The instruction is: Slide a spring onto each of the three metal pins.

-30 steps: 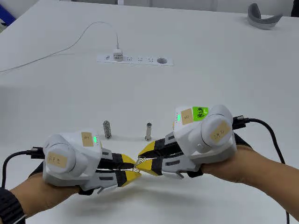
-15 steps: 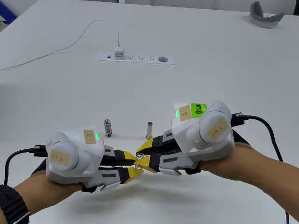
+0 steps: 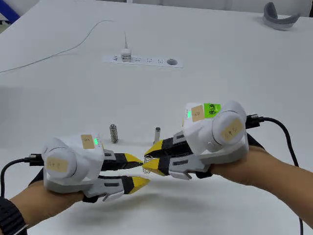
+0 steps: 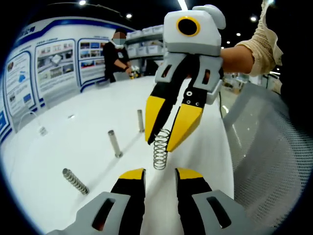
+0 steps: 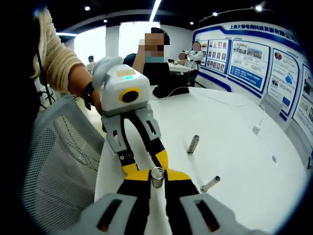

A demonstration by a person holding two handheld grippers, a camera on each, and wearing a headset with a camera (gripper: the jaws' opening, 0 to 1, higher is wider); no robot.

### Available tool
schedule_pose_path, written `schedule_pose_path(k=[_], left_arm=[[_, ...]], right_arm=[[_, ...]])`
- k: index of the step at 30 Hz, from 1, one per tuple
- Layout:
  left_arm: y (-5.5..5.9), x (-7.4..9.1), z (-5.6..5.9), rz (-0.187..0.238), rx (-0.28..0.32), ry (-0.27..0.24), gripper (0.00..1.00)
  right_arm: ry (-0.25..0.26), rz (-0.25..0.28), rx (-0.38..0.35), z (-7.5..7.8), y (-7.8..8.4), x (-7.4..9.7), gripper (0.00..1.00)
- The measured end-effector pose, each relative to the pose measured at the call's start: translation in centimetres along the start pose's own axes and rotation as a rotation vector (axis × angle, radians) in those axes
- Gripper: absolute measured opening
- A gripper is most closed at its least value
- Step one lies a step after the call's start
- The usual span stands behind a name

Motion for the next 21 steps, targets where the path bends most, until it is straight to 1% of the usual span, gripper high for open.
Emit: schedule_pose_path(k=[6, 9, 16, 21], left_arm=[[0.3, 0.7, -0.2, 0.010, 0.028, -0.023, 0.30], [0.6, 1.2, -0.4, 0.015, 0.044, -0.041, 0.33], [1.0, 2.1, -0.4, 0.025, 0.069, -0.067, 0.37], [1.2, 2.7, -0.5, 0.042, 0.090, -0.088, 0.41]], right_arm=[[0.019, 0.002, -0.003, 0.5, -0.1, 0.3, 0.12], [0.037, 0.009, -0.010, 0.9, -0.3, 0.6, 0.12], [0.064, 0.019, -0.020, 1.7, -0.5, 1.1, 0.12], [0.081, 0.021, -0.025, 2.2, -0.5, 1.4, 0.12]])
Point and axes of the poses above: the centre of the closed fingertips' face, and the gripper's own axes: x roughly backward along the fingers, z roughly to its right, y roughly out of its underside, the point moved 10 cm from there along x, roughly backward along the fingers, and after that the axes turned 6 degrees about x, right-handed, at the moved point
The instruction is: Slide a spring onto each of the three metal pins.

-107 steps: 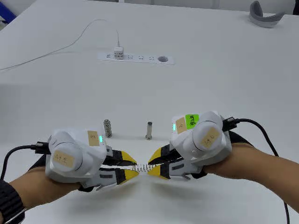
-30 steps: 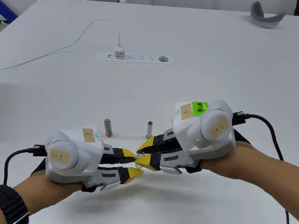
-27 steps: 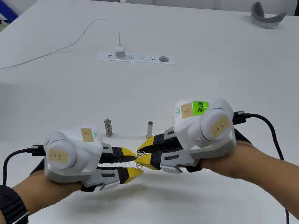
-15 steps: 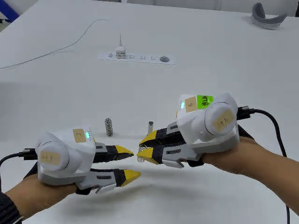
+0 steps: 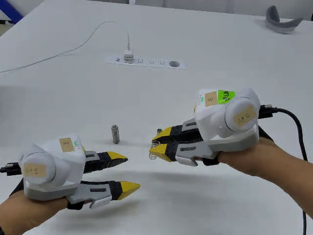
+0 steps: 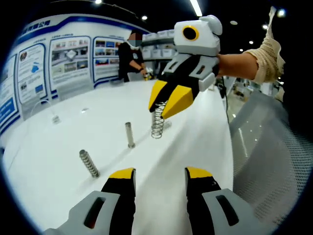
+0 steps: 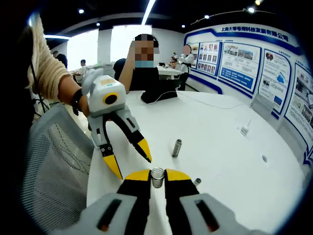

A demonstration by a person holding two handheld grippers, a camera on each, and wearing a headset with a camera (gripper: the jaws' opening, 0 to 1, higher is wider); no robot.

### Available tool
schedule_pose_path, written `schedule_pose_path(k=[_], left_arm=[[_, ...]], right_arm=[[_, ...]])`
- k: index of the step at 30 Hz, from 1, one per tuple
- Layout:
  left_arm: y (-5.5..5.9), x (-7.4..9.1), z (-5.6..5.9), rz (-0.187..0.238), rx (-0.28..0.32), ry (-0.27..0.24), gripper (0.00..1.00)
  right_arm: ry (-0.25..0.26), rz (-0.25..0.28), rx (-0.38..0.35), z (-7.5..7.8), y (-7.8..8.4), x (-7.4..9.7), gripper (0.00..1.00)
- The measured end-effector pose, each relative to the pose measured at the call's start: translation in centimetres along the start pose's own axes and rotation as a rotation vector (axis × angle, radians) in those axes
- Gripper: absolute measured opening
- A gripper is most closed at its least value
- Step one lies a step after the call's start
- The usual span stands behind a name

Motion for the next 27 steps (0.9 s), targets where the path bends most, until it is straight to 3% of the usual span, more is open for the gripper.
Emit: schedule_pose_path(k=[15, 27], left_arm=[[0.6, 1.6, -0.6, 0.021, 0.049, -0.065, 0.48], [0.9, 2.4, -0.5, 0.038, 0.072, -0.103, 0.51]], right_arm=[[0.044, 0.016, -0.011, 1.5, -0.4, 0.8, 0.12], [0.117, 0.007, -0.042, 3.7, -0.6, 1.1, 0.12]])
Point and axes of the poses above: the centre of the closed fingertips' face, and the gripper's own axes: x roughly backward along the fingers, z roughly to its right, y roughly out of its underside, the point moved 10 cm from there along x, roughly backward along the fingers, and after that the axes turned 6 degrees about x, right-handed, at the moved point
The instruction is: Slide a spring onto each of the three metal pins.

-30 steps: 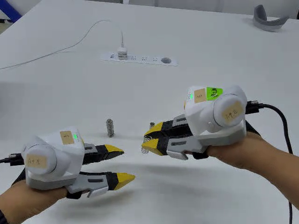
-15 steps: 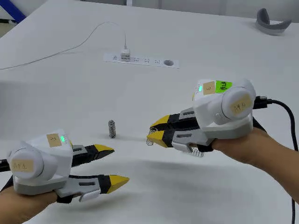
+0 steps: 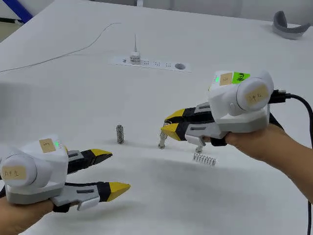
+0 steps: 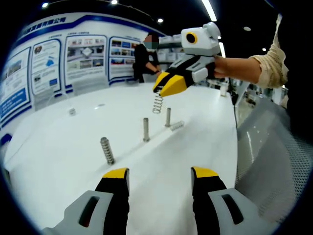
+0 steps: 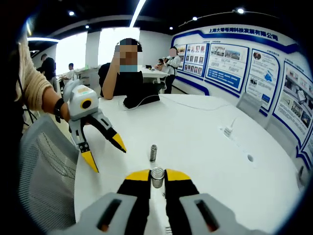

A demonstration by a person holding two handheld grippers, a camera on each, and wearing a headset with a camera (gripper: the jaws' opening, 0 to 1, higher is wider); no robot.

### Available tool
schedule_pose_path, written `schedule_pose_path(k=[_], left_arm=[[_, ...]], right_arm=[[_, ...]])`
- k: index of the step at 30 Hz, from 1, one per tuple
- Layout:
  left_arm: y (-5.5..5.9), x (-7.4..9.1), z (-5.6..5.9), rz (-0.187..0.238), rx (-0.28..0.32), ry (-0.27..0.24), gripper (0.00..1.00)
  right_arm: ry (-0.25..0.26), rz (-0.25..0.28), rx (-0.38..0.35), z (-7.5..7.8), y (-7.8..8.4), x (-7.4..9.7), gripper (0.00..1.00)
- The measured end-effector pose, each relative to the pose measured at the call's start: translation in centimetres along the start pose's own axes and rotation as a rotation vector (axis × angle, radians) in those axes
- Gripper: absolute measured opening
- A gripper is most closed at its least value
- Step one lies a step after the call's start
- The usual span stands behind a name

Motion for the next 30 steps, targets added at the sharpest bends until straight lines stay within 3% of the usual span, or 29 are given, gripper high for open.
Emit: schedule_pose_path(k=[11, 30], left_arm=[[-0.1, 0.3, 0.3, 0.001, 0.005, -0.010, 0.54], [0.2, 0.7, 0.1, 0.003, 0.019, -0.025, 0.56]], right_arm=[[0.054, -0.017, -0.057, 1.3, 0.2, -0.7, 0.12], [0.042, -0.065, -0.081, 1.7, 1.1, -2.2, 0.12]])
Point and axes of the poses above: the centre of the closed fingertips' face, and the gripper's own axes: x roughly backward along the fingers, z roughly to its right, y roughly out of its underside, the point moved 10 cm from there along x, roughly backward along the fingers, and after that the axes turned 6 degrees about x, right-handed, at the moved point
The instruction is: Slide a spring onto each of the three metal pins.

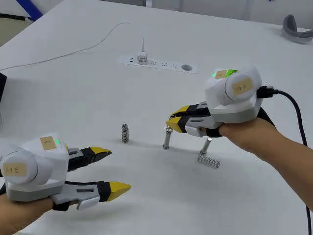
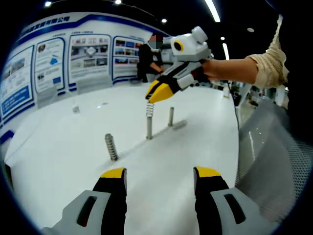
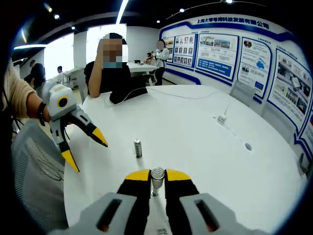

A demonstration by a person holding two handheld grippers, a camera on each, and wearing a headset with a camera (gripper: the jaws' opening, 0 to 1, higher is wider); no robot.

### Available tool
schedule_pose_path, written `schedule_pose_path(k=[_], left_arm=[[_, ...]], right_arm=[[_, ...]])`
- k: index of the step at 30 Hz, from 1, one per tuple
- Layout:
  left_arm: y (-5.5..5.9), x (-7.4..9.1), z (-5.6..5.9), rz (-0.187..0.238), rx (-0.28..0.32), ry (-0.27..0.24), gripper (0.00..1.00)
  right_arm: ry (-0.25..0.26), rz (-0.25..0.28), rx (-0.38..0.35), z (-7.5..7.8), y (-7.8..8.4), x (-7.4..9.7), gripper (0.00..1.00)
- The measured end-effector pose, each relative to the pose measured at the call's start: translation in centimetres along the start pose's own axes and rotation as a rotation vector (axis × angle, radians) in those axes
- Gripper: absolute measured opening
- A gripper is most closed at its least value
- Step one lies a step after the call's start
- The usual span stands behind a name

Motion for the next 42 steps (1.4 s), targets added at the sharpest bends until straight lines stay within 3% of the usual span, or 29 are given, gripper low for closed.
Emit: schedule_pose_path(k=[42], left_arm=[[0.1, 0.1, 0.2, -0.013, 0.004, -0.003, 0.53]], right_arm=[[-0.003, -0.038, -0.027, -0.1, 2.4, -2.1, 0.12]])
Point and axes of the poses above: the centre of the closed fingertips' face, and the gripper's own axes: x roughly backward along the fingers, z roughly to its right, y roughly out of its underside, the point moved 10 cm from there along x, roughly backward along the fingers, and after that the axes turned 6 degrees about x, right-handed, at the moved point
